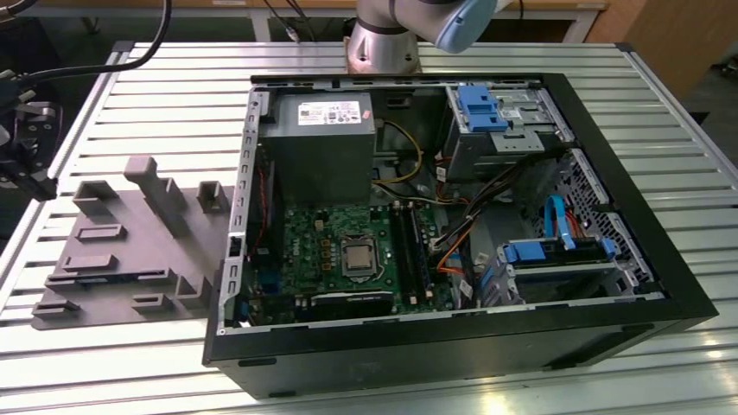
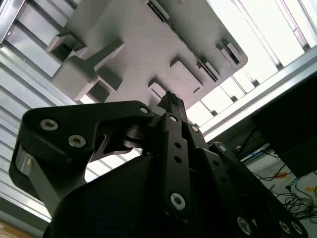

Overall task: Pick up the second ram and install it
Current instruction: 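Pick up the second ram and move it above second insertion slot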

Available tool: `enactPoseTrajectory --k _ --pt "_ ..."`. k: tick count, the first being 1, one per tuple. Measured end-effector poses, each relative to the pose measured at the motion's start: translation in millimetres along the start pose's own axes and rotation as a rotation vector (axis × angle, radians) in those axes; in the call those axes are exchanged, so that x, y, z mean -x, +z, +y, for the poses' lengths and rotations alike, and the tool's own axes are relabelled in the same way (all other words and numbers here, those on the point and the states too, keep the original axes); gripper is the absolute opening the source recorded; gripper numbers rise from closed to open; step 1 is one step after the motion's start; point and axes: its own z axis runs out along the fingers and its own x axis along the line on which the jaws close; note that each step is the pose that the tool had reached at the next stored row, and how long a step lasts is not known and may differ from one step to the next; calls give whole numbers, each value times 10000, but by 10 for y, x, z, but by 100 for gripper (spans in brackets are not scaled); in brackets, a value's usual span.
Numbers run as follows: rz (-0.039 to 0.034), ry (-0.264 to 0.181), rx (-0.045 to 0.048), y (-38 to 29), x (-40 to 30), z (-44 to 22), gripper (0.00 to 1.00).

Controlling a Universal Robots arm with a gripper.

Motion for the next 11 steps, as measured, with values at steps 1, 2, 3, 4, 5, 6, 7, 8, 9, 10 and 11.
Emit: enactPoseTrajectory --k 1,2,3,4,5,6,7,8,9,10,11 --pt "4 -115 6 0 0 0 11" --pt "9 -227 12 0 0 0 11" --pt "13 -338 19 1 0 0 11" --pt "17 -464 25 2 0 0 11" --pt "21 -574 31 2 0 0 11" --pt "26 -686 37 2 0 0 11" --pt "30 -801 44 3 0 0 11" --pt "35 -912 50 3 0 0 11" --pt "40 -1022 55 3 0 0 11" --pt "43 -1132 60 4 0 0 11" --pt "48 -1248 66 4 0 0 11"
